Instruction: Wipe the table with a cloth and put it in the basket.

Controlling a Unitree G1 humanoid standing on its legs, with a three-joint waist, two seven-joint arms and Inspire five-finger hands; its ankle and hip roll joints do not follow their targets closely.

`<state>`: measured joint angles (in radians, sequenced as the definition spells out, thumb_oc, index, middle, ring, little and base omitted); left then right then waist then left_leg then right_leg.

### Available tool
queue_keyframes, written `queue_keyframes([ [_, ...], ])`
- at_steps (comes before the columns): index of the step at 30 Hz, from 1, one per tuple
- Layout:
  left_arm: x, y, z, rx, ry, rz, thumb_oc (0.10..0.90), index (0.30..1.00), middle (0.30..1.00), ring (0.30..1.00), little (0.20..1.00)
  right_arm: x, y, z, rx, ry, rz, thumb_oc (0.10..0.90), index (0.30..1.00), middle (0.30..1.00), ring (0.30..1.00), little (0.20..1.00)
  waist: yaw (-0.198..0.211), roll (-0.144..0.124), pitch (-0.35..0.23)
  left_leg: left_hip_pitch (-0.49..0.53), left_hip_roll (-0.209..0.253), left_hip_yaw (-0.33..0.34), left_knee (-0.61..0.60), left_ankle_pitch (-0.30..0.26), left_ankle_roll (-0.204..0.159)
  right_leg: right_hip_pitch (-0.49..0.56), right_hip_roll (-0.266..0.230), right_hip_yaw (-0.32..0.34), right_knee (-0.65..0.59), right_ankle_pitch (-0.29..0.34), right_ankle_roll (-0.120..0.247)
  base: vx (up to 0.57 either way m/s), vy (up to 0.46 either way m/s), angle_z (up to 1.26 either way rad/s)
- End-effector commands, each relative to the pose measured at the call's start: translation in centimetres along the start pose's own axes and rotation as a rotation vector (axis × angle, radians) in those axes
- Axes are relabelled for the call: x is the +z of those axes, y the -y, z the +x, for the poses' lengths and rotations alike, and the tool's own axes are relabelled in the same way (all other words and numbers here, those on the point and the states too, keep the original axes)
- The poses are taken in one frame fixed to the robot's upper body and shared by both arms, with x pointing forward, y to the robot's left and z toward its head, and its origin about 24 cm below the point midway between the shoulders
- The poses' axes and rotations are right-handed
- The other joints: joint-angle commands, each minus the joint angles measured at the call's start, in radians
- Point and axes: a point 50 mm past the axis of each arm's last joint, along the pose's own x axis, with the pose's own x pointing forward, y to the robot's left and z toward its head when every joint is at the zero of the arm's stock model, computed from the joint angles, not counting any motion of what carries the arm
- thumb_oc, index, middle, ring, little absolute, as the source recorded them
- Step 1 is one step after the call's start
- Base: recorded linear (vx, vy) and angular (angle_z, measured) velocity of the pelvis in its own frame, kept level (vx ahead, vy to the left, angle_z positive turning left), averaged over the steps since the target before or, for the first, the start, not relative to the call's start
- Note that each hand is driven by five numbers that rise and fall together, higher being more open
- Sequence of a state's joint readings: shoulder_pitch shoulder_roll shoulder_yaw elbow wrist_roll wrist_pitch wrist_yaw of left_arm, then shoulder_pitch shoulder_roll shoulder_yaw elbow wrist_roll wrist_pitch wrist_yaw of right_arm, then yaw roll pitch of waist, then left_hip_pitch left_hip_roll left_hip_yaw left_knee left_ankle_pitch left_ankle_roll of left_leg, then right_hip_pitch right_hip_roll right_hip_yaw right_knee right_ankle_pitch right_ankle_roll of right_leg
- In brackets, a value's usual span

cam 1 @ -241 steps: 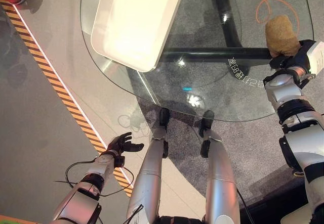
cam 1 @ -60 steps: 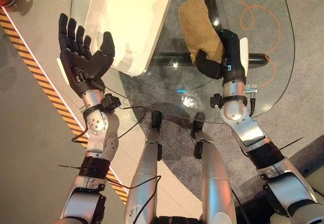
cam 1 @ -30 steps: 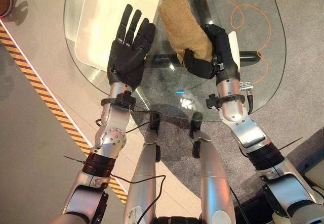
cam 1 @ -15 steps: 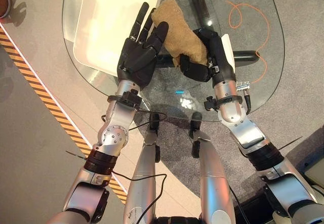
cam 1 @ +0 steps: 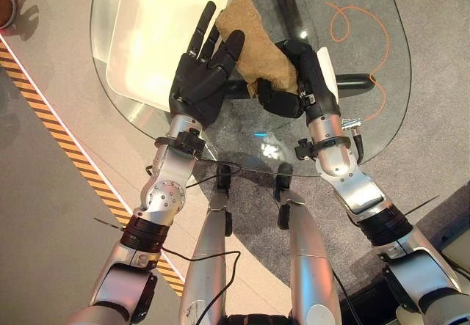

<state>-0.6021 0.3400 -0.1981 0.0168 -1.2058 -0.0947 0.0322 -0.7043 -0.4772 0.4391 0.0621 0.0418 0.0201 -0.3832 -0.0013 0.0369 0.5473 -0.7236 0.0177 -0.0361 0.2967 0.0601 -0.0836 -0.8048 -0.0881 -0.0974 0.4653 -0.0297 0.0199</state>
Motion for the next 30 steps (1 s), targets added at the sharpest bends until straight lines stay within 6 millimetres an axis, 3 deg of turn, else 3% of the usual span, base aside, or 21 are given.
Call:
queue_keyframes([
  [1, 2.6, 7.6, 1.6, -0.364, 0.112, 0.018, 0.800, 0.900, 0.900, 0.900, 0.900, 11.8, 0.1, 0.7, 0.051, 0.580, 0.143, 0.100, 0.300, 0.300, 0.300, 0.200, -0.001, 0.003, -0.027, 0.040, -0.076, 0.075, -0.005, -0.033, 0.057, 0.090, 0.068, -0.020, -0.064, -0.025, 0.026, 0.00, 0.000, 0.00],
  [12, 2.0, 7.6, 1.7, -0.354, 0.081, 0.031, 0.800, 0.900, 0.900, 0.900, 0.900, 12.6, -0.4, 0.5, 0.107, 0.617, 0.140, 0.100, 0.300, 0.300, 0.300, 0.200, 0.001, 0.002, -0.027, 0.036, -0.076, 0.075, -0.002, -0.034, 0.056, 0.089, 0.066, -0.021, -0.065, -0.025, 0.027, 0.00, 0.000, 0.00],
  [15, 2.1, 7.7, 1.7, -0.356, 0.083, 0.031, 0.525, 0.665, 0.665, 0.665, 0.625, 12.6, -0.5, 0.5, 0.108, 0.620, 0.139, 0.100, 0.300, 0.300, 0.300, 0.200, 0.001, 0.002, -0.027, 0.036, -0.077, 0.074, -0.002, -0.035, 0.056, 0.089, 0.065, -0.022, -0.067, -0.025, 0.027, 0.00, 0.000, 0.00],
  [17, 2.1, 7.6, 1.7, -0.356, 0.088, 0.035, 0.100, 0.300, 0.300, 0.300, 0.200, 12.7, -0.5, 0.5, 0.109, 0.621, 0.140, 0.100, 0.300, 0.300, 0.300, 0.200, 0.002, 0.002, -0.027, 0.036, -0.077, 0.074, -0.002, -0.035, 0.055, 0.089, 0.065, -0.023, -0.066, -0.025, 0.028, 0.00, 0.000, 0.00],
  [30, 1.8, 7.8, 1.7, -0.365, 0.073, 0.039, 0.100, 0.300, 0.300, 0.300, 0.200, 13.1, -0.8, 0.4, 0.129, 0.637, 0.141, 0.100, 0.300, 0.300, 0.300, 0.200, 0.002, 0.001, -0.027, 0.034, -0.079, 0.074, -0.002, -0.035, 0.056, 0.087, 0.066, -0.022, -0.068, -0.025, 0.028, 0.00, 0.000, 0.00],
])
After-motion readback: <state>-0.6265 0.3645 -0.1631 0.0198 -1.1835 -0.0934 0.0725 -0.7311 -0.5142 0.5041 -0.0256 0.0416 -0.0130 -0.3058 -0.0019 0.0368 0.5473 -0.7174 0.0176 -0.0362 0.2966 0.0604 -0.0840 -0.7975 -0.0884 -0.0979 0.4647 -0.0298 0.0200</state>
